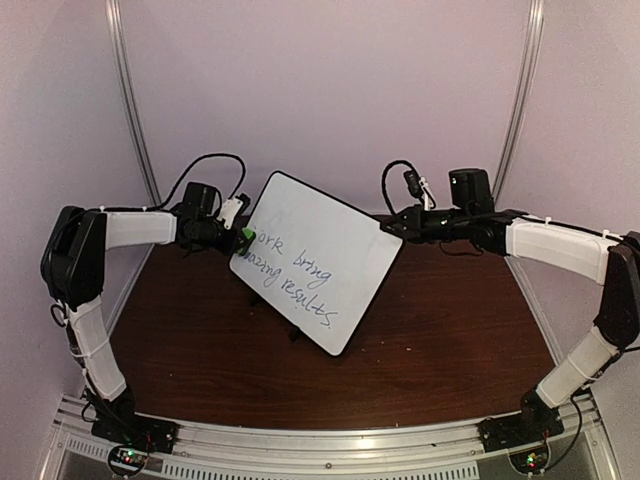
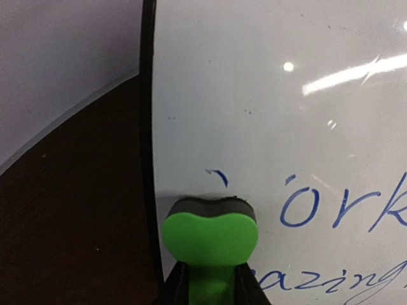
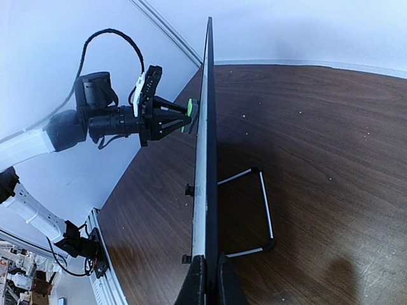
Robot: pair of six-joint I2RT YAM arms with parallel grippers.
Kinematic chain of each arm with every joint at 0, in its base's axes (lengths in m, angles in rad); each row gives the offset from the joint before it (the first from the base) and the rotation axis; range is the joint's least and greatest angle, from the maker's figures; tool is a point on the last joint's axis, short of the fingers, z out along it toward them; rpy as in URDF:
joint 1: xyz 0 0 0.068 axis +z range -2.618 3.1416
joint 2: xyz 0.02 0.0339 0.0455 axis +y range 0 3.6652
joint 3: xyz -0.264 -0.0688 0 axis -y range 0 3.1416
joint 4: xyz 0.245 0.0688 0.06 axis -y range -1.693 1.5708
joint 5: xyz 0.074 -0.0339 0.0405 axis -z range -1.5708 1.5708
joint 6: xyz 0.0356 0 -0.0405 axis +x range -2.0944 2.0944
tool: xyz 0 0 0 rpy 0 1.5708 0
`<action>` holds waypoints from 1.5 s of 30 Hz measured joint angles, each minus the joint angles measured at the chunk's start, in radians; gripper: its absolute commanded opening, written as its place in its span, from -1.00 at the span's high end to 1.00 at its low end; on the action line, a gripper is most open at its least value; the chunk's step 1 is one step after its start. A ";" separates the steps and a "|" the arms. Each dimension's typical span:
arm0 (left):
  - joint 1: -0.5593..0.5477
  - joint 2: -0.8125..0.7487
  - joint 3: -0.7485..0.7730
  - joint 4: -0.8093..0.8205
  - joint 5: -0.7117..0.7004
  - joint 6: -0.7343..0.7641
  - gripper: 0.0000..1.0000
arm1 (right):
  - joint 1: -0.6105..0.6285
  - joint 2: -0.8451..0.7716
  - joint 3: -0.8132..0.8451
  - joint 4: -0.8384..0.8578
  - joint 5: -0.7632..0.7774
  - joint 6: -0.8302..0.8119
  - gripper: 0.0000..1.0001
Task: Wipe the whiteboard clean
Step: Erase the center of the whiteboard.
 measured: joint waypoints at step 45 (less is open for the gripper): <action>-0.047 0.061 0.294 -0.377 -0.132 -0.071 0.82 | 0.004 -0.016 0.000 -0.005 -0.014 -0.025 1.00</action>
